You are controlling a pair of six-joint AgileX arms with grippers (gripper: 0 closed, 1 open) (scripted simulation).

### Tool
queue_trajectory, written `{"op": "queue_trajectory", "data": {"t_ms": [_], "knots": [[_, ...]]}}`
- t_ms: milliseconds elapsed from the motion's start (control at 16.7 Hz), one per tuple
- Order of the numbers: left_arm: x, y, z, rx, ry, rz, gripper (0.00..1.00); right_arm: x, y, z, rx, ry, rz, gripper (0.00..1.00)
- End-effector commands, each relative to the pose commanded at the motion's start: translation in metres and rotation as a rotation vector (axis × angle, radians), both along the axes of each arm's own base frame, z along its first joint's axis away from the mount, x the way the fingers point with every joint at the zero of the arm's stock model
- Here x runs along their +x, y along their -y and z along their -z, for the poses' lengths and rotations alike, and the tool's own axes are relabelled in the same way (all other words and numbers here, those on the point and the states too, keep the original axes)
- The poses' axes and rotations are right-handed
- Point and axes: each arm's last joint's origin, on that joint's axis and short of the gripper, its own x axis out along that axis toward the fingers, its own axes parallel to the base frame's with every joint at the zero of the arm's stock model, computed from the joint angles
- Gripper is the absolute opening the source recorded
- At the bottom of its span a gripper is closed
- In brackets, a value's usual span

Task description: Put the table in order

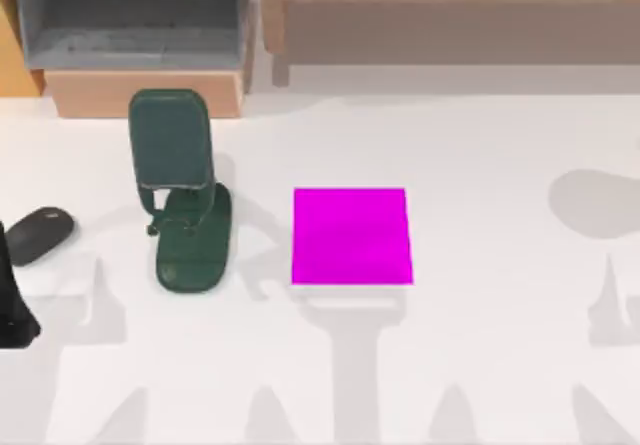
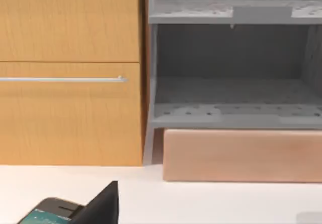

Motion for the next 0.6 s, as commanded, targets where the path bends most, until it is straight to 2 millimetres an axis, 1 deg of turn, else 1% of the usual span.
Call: {"op": "queue_trajectory", "data": {"t_ms": [180, 300, 480, 600], "knots": [[0.000, 0.000, -0.002, 0.008, -0.010, 0.000, 1.00, 0.000, 0.000, 0.000, 0.000, 0.000, 0.000, 1.00], [0.000, 0.000, -0.010, 0.046, -0.060, -0.001, 1.00, 0.000, 0.000, 0.000, 0.000, 0.000, 0.000, 1.00], [0.005, -0.001, -0.037, 0.135, -0.190, 0.007, 1.00, 0.000, 0.000, 0.000, 0.000, 0.000, 0.000, 1.00], [0.016, -0.002, -0.059, 0.202, -0.312, 0.023, 1.00, 0.000, 0.000, 0.000, 0.000, 0.000, 0.000, 1.00]]}}
